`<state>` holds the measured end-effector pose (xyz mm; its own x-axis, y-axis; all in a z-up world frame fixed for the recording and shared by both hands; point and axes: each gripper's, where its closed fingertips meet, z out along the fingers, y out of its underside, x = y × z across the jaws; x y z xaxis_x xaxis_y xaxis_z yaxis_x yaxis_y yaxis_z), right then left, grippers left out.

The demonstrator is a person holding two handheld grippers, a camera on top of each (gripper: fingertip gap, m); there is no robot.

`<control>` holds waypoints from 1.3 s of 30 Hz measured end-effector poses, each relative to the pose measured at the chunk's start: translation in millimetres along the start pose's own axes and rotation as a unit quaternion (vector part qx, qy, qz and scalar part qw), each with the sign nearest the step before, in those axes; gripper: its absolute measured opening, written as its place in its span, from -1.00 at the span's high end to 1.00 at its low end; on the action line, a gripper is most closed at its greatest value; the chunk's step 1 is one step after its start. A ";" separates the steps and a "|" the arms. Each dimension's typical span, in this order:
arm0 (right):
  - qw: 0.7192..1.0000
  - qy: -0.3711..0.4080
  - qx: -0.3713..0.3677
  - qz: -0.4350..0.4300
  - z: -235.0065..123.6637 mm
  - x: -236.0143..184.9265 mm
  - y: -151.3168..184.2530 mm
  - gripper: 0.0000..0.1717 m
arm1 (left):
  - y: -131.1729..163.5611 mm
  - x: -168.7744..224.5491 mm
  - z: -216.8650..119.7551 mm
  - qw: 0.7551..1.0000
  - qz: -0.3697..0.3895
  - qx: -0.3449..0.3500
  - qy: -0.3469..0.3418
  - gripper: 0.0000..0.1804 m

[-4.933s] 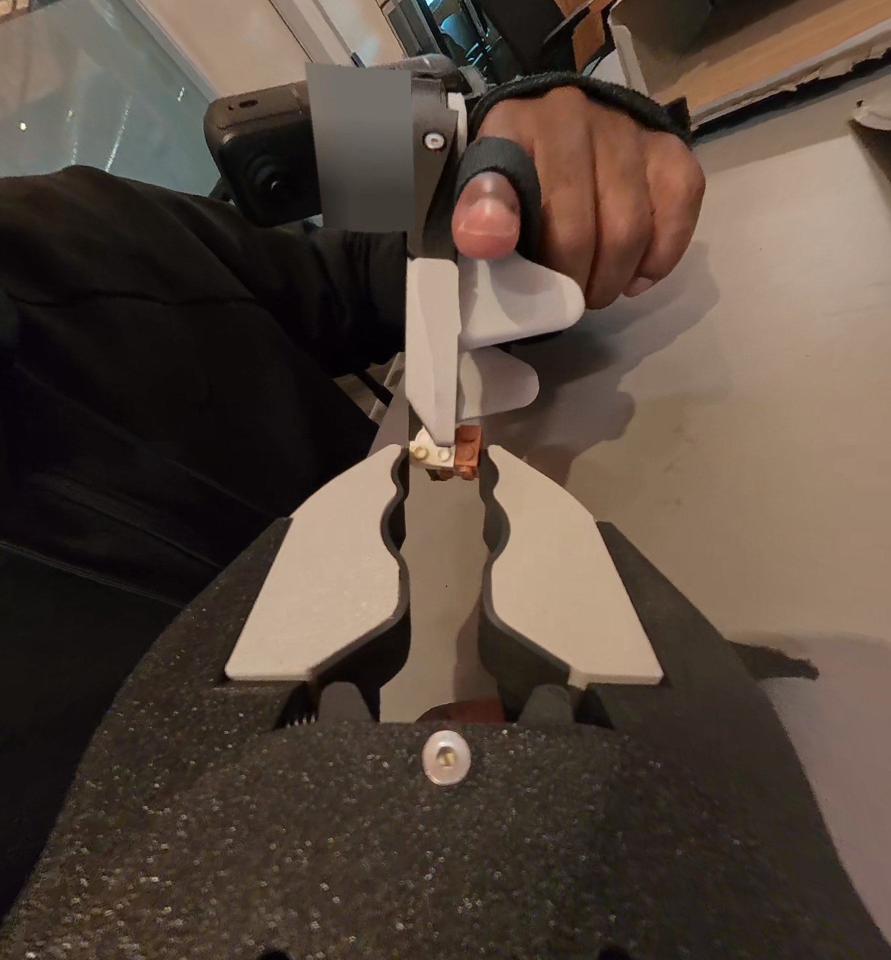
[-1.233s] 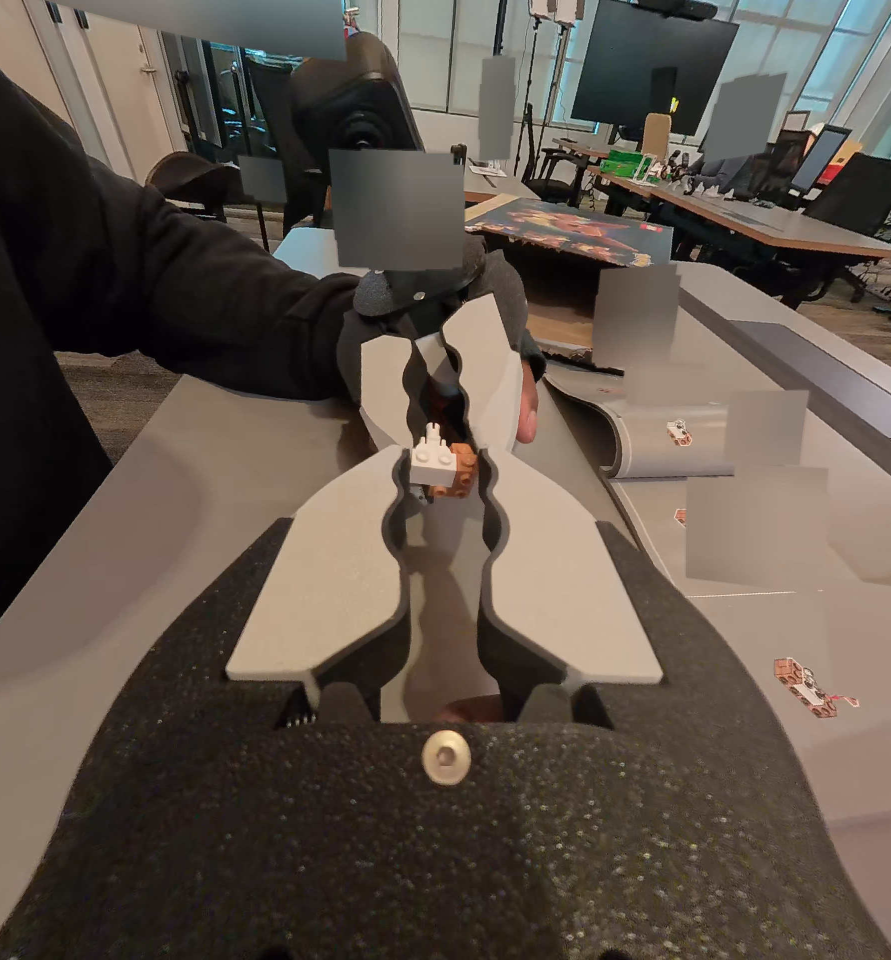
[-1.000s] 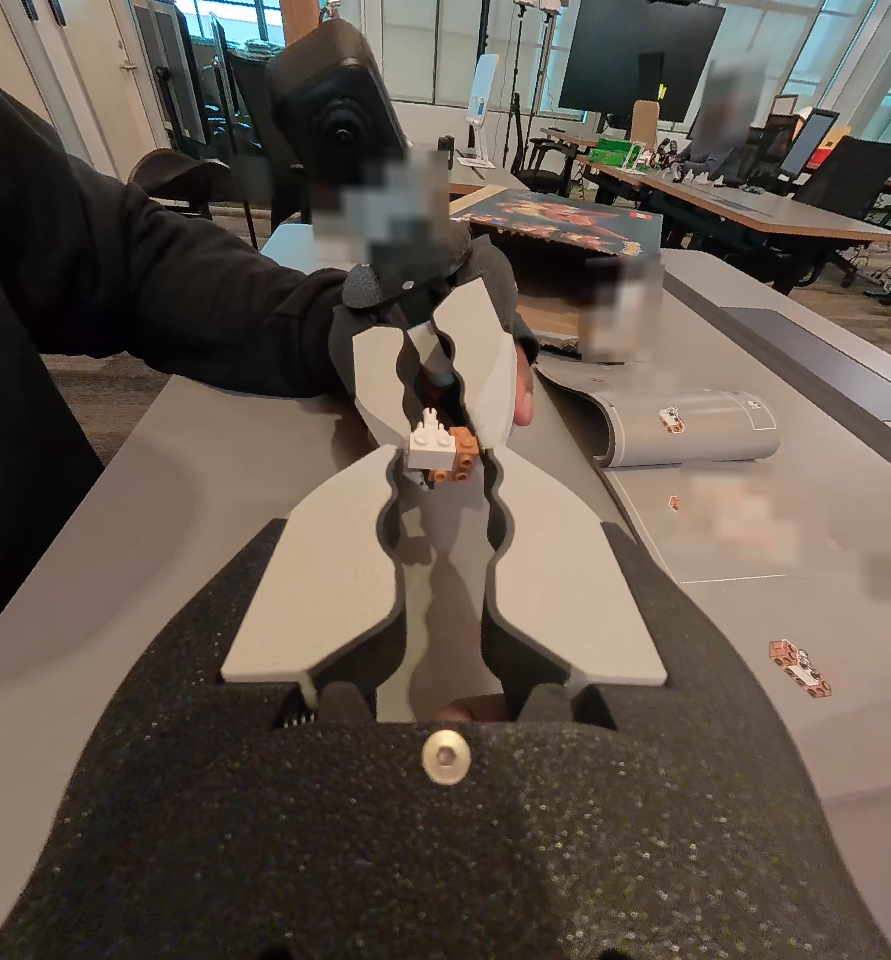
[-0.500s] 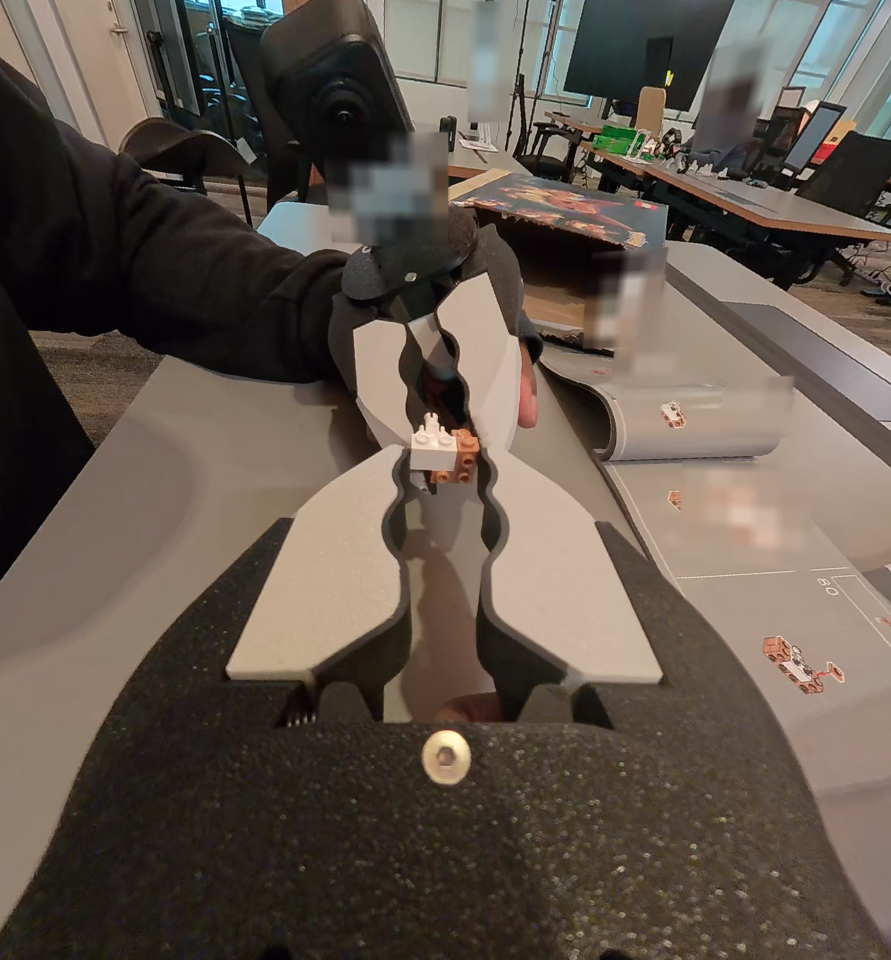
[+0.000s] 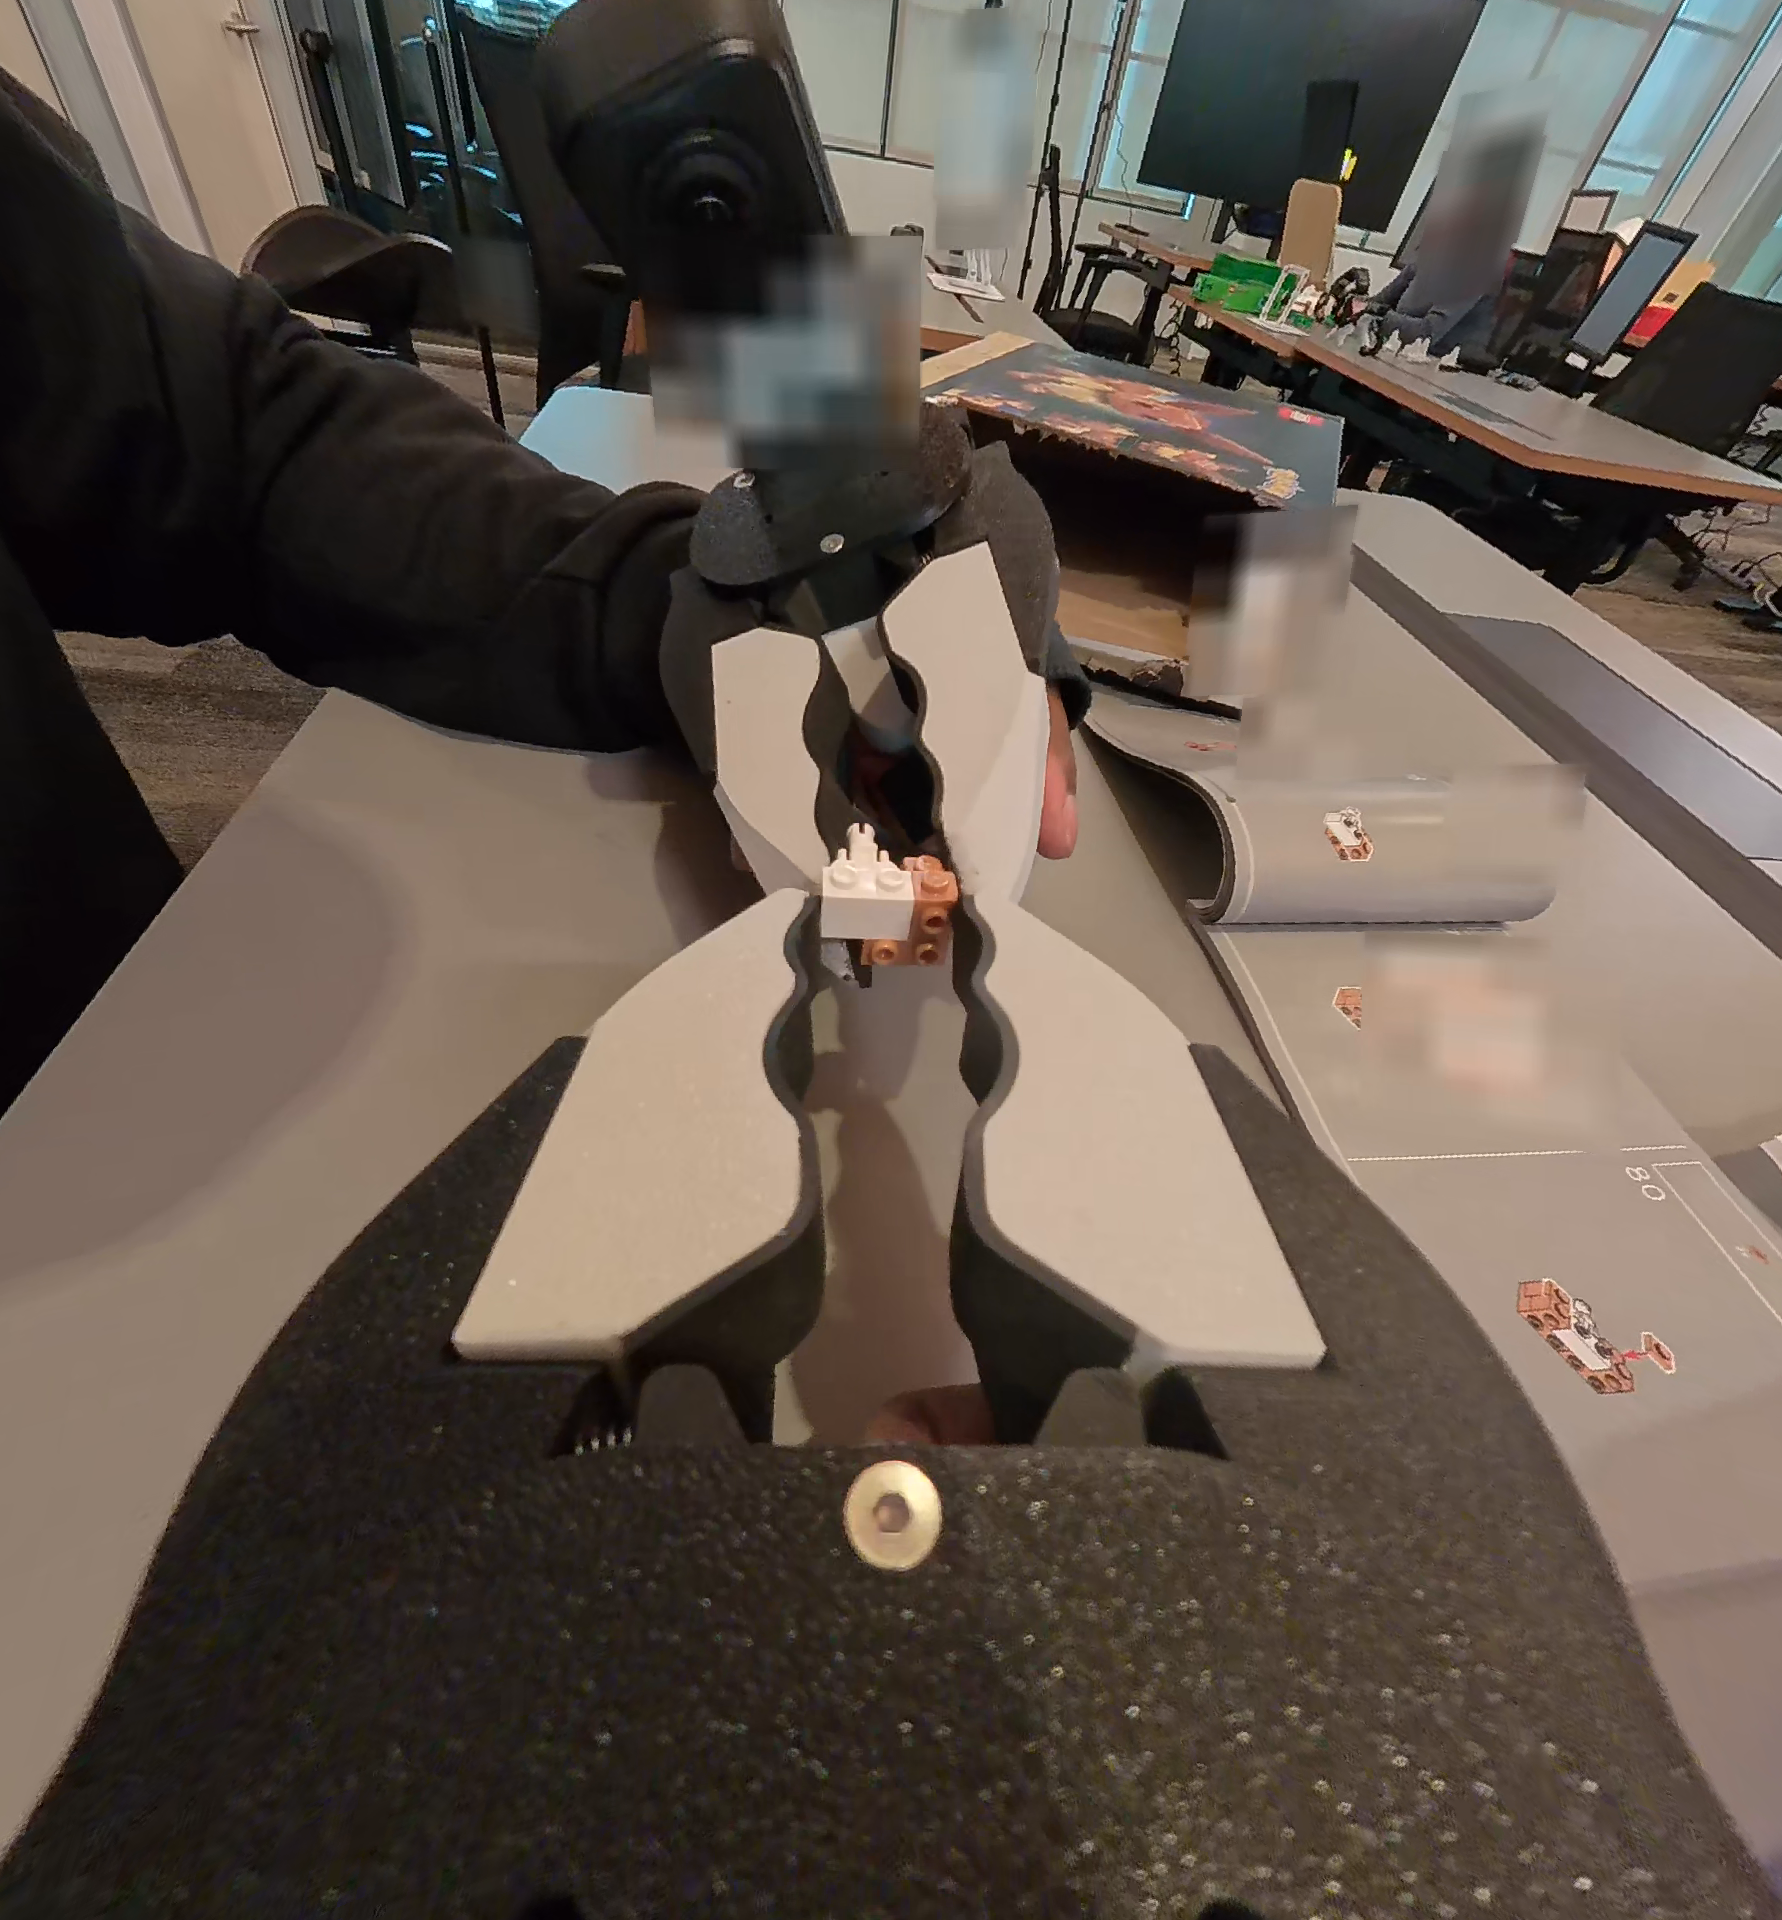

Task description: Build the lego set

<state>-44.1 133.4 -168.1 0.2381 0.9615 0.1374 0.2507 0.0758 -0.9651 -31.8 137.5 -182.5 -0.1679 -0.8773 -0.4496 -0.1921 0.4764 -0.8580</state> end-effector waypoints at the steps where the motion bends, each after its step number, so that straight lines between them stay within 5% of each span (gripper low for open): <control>1: 1.000 0.000 0.001 0.000 -0.1 0.0 0.0 0.72 | -0.1 0.0 0.1 1.000 0.000 0.000 0.000 0.77; 18: 0.999 0.008 -0.039 -0.021 1.8 4.4 16.0 0.72 | 22.1 1.7 6.7 0.998 -0.005 -0.066 0.007 0.74; 23: 0.993 0.021 -0.117 0.005 3.5 12.4 39.3 0.72 | 62.2 -1.5 2.0 0.982 -0.023 -0.189 0.008 0.74; 28: 0.983 0.017 -0.174 0.060 2.2 15.9 56.2 0.71 | 73.9 -12.3 -7.3 0.973 -0.082 -0.216 -0.008 0.74; 39: 0.959 -0.014 -0.267 0.094 -5.7 6.4 84.6 0.71 | 74.0 -14.3 -6.2 0.973 -0.077 -0.217 -0.017 0.75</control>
<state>-16.0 144.5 -247.6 0.3033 0.9520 -0.0418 0.6525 -0.2394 -0.7190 -49.6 185.6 -238.0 -0.0738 -0.9383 -0.3378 -0.6043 0.3115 -0.7333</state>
